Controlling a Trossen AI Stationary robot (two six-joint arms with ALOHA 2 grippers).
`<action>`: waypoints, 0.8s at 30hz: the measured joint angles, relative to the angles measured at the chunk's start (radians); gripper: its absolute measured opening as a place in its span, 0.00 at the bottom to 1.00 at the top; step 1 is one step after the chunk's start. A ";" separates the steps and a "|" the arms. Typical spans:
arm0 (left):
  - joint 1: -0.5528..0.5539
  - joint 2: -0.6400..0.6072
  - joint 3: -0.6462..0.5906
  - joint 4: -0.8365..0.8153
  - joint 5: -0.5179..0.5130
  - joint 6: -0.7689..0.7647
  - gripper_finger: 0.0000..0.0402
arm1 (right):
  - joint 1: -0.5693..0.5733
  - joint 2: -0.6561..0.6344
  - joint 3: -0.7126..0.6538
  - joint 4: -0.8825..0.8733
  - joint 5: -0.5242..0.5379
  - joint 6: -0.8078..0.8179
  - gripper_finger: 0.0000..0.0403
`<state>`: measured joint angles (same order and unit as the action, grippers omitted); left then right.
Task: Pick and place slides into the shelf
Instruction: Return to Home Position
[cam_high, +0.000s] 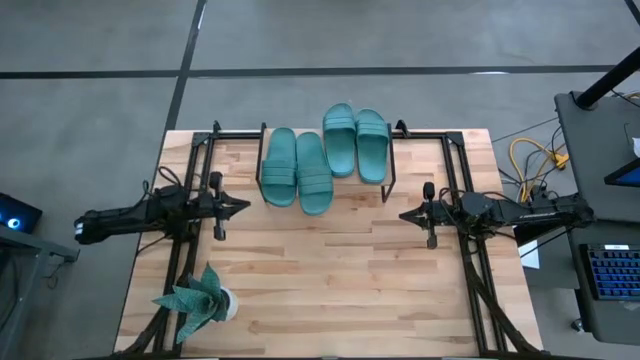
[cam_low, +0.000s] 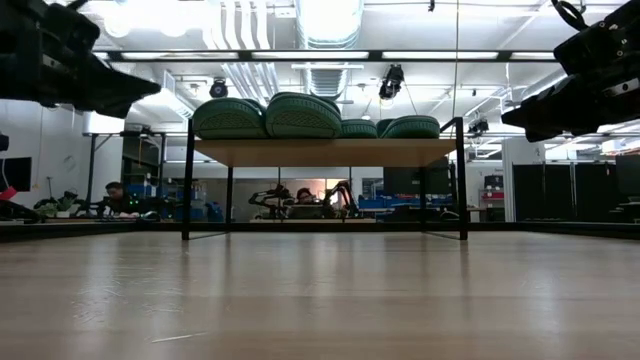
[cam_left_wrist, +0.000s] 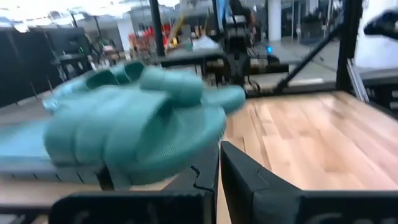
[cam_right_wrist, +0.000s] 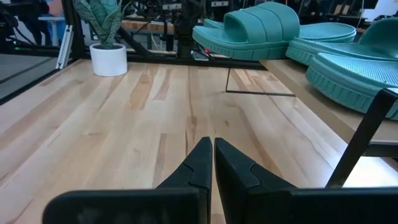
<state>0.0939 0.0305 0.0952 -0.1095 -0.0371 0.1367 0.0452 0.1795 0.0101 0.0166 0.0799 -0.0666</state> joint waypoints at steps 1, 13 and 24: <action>-0.003 0.001 -0.002 -0.009 0.000 0.000 0.00 | 0.000 0.000 0.000 0.001 0.000 0.004 0.02; -0.060 -0.002 -0.066 0.074 0.028 -0.026 0.00 | 0.000 0.006 0.000 0.045 0.001 0.000 0.02; -0.078 -0.002 -0.057 0.043 0.030 -0.116 0.00 | 0.000 0.005 0.000 0.131 -0.012 -0.152 0.02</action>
<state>0.0162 0.0280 0.0383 -0.0663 -0.0076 0.0204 0.0452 0.1848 0.0101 0.1475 0.0681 -0.2186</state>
